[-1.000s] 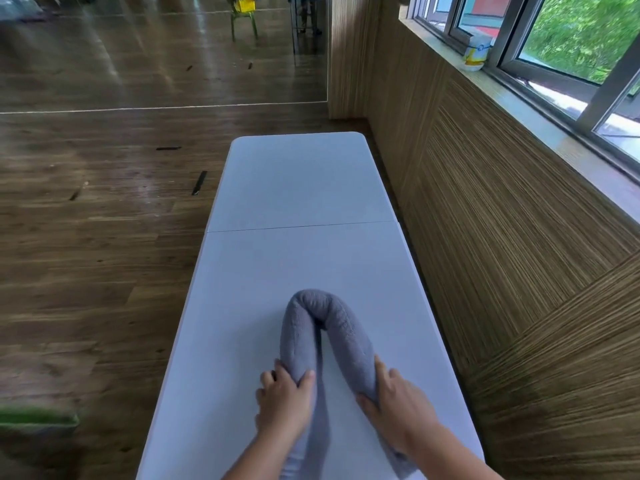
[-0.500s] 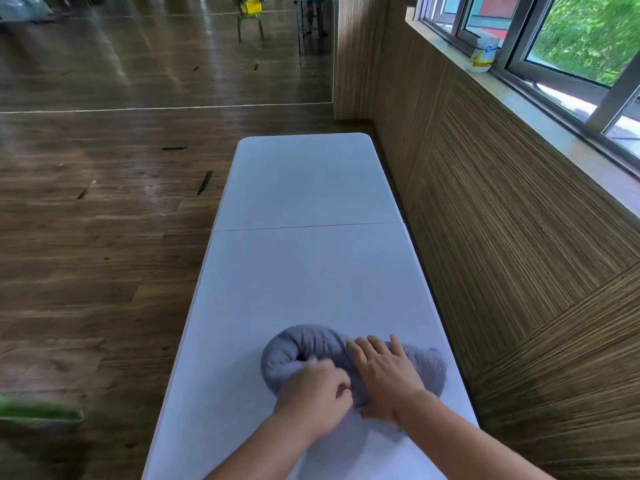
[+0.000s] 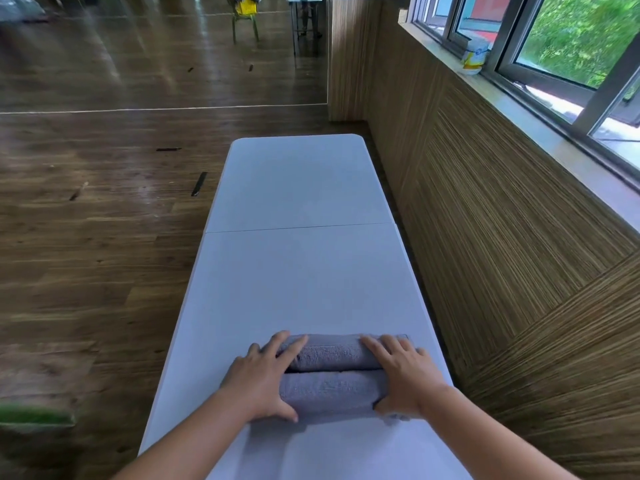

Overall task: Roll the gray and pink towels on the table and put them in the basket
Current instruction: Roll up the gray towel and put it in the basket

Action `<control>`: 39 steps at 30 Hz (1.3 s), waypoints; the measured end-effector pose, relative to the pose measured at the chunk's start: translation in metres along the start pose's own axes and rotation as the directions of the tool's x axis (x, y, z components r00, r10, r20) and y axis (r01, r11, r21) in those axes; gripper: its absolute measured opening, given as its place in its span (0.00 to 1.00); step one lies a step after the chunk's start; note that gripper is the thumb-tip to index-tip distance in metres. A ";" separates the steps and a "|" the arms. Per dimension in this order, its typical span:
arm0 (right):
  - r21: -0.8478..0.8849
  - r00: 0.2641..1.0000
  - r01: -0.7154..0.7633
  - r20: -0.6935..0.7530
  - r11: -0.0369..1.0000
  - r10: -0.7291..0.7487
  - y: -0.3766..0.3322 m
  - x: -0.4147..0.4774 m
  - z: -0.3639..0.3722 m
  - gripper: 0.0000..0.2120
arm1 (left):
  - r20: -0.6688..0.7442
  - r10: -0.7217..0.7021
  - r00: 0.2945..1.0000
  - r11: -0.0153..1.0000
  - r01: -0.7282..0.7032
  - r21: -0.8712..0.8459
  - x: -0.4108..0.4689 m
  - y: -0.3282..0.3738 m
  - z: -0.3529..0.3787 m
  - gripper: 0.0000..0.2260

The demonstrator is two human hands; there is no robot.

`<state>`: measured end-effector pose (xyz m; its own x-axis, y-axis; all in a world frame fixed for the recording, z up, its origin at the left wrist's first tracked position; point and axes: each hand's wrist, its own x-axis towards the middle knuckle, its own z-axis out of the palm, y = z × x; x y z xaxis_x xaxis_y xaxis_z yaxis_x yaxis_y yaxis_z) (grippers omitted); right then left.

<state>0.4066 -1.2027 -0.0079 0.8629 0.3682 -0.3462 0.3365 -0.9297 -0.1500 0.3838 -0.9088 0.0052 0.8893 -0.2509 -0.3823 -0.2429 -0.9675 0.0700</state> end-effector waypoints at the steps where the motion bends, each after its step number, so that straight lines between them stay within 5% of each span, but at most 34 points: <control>1: 0.009 1.000 -0.003 0.018 1.000 0.003 0.000 0.000 0.000 0.57 | 0.010 -0.010 1.000 1.000 0.010 -0.023 -0.002 0.001 0.000 0.60; 11: -0.014 0.997 0.078 0.016 0.997 -0.078 -0.006 0.003 -0.022 0.48 | -0.111 -0.145 0.983 0.982 0.130 -0.137 -0.026 0.017 -0.008 0.48; 23: -0.095 0.958 0.232 -0.150 0.968 -0.245 -0.085 -0.010 -0.090 0.45 | -0.284 -0.300 0.911 0.948 0.251 -0.197 -0.122 -0.026 -0.041 0.47; 29: -0.101 0.937 0.280 -0.188 0.955 -0.294 -0.201 -0.034 -0.066 0.43 | -0.306 -0.343 0.888 0.929 0.272 -0.251 -0.218 -0.099 -0.009 0.46; 39: -0.138 0.877 0.445 -0.131 0.885 -0.462 -0.511 -0.048 -0.013 0.47 | -0.306 -0.534 0.788 0.838 0.444 -0.318 -0.447 -0.298 0.063 0.47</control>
<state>0.1985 -0.7459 0.0977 0.6510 0.7506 -0.1128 0.7340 -0.6604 -0.1586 0.0340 -0.5061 0.0972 0.9493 0.3092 -0.0564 0.3143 -0.9317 0.1822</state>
